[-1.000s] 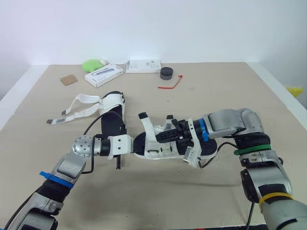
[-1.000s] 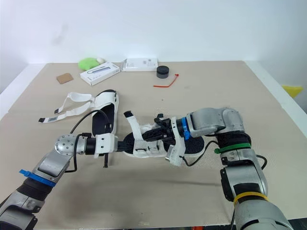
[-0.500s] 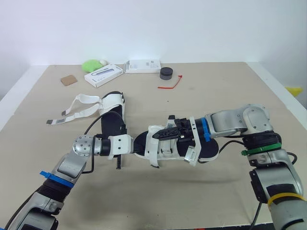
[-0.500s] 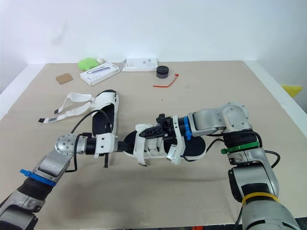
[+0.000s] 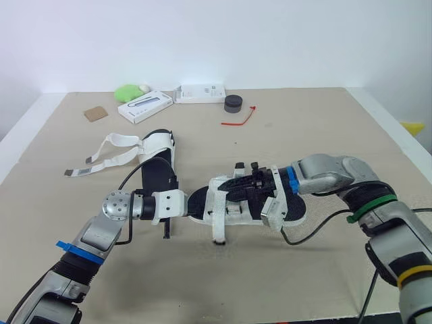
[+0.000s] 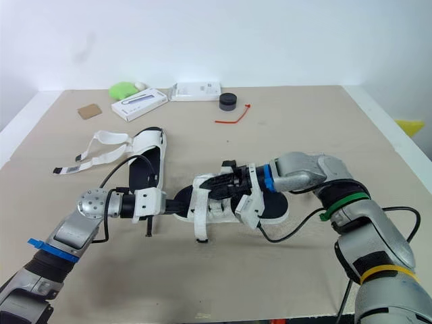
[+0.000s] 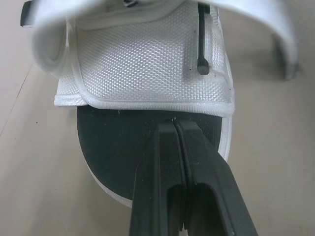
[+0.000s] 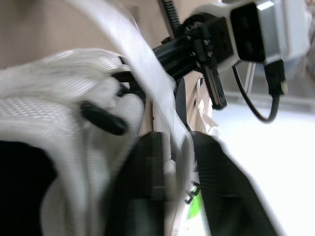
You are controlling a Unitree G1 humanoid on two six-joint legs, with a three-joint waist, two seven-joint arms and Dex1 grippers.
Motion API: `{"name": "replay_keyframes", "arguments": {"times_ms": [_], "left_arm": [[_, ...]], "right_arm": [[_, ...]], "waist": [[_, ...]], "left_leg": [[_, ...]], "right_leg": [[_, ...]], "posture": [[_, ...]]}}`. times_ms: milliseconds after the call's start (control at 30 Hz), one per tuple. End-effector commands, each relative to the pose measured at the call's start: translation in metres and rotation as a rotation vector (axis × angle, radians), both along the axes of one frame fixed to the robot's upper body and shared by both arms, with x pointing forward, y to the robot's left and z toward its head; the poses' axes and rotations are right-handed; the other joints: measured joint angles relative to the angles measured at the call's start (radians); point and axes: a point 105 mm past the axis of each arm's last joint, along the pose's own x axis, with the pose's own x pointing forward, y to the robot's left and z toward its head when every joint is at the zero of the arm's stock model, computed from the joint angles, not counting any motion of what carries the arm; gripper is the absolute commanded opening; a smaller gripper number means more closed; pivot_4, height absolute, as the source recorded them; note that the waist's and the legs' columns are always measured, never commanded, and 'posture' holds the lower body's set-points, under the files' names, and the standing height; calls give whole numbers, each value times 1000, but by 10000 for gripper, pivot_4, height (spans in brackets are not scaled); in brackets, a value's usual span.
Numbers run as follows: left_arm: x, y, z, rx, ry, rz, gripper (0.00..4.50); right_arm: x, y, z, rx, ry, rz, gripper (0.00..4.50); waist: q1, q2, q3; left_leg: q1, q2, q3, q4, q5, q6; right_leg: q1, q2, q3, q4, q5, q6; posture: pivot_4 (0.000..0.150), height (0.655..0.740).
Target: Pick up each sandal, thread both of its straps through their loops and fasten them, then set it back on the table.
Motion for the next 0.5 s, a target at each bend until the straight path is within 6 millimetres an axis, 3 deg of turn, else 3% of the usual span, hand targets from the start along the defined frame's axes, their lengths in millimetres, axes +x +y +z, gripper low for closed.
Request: {"name": "replay_keyframes", "arguments": {"times_ms": [33,133,233,300,367,433,500], "left_arm": [[-10,6,-30,91,107,-8,0],[-11,5,-30,91,109,-10,0],[-11,5,-30,89,111,-10,0],[-12,6,-30,84,117,-8,0],[-12,6,-30,83,119,-9,0],[-12,6,-30,82,120,-9,0],[-12,5,-30,81,121,-8,0]], "right_arm": [[-12,4,20,38,51,31,31727],[-20,2,27,46,129,24,44668],[-17,-2,44,160,401,-117,44668],[-20,-5,59,236,738,-231,44668],[-36,-5,63,224,1094,-328,44668],[-56,-2,64,179,1293,-358,44668],[-70,-2,52,110,1514,-485,44668]], "waist": [[0,0,0],[2,0,0],[4,-1,-1],[10,0,0],[18,2,-1],[19,2,-2],[22,2,-3]], "left_leg": [[0,0,0,0,0,0],[0,1,0,0,-1,1],[0,2,-2,0,-1,2],[0,3,-2,0,-2,3],[-5,3,-4,1,-2,3],[-6,4,-5,1,-2,3],[-6,6,-8,0,-2,2]], "right_leg": [[0,0,0,0,0,0],[0,-1,-2,0,-1,-1],[0,-3,-4,0,-1,-2],[0,-4,-6,0,-1,-3],[-4,-6,-7,1,-2,-5],[-5,-7,-9,1,-2,-6],[-4,-6,-13,0,-4,-9]], "posture": [[1500,7400],[1500,7400],[1500,7400],[1500,7400],[1500,7400],[1500,7400],[1500,7400]]}}
